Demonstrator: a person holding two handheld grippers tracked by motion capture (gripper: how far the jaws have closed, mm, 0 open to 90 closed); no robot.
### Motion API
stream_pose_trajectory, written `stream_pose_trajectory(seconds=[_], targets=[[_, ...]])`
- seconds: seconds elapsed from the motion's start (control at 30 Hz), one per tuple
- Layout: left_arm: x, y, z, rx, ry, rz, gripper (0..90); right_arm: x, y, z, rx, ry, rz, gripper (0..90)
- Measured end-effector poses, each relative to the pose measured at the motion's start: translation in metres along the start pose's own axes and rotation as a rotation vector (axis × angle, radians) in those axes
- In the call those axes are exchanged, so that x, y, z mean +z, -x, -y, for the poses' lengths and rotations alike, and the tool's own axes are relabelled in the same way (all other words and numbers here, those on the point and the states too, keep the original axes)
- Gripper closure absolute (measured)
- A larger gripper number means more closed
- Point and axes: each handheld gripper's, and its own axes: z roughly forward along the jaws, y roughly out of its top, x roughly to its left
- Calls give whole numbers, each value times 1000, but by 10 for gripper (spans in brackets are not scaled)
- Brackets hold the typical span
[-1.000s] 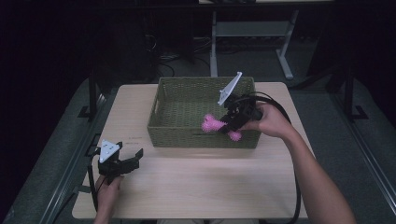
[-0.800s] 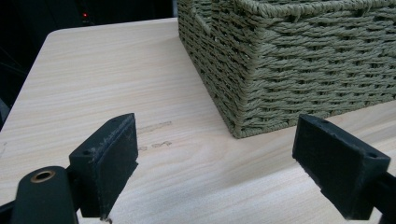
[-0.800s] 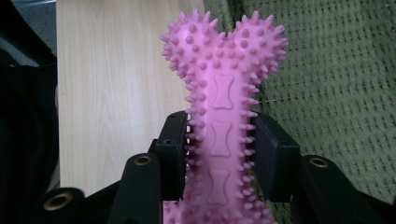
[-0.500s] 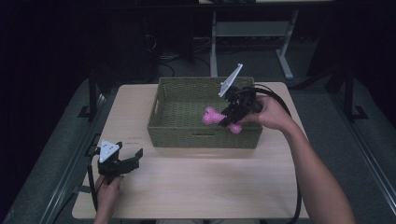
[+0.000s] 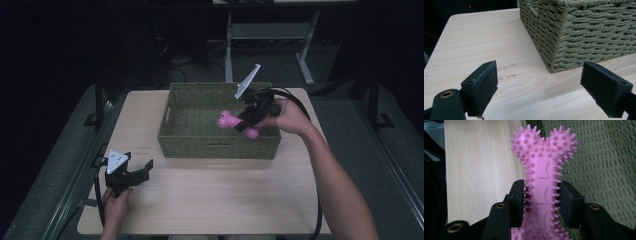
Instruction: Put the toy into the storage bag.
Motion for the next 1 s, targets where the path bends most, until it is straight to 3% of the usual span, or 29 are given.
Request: stream_pose_trajectory(seconds=[0.5, 1.0], targets=[[2, 0, 0, 8, -6, -2, 137, 3, 19, -1, 32, -14, 13, 581], [1, 0, -1, 7, 1, 2, 137, 17, 34, 1, 60, -33, 15, 580]])
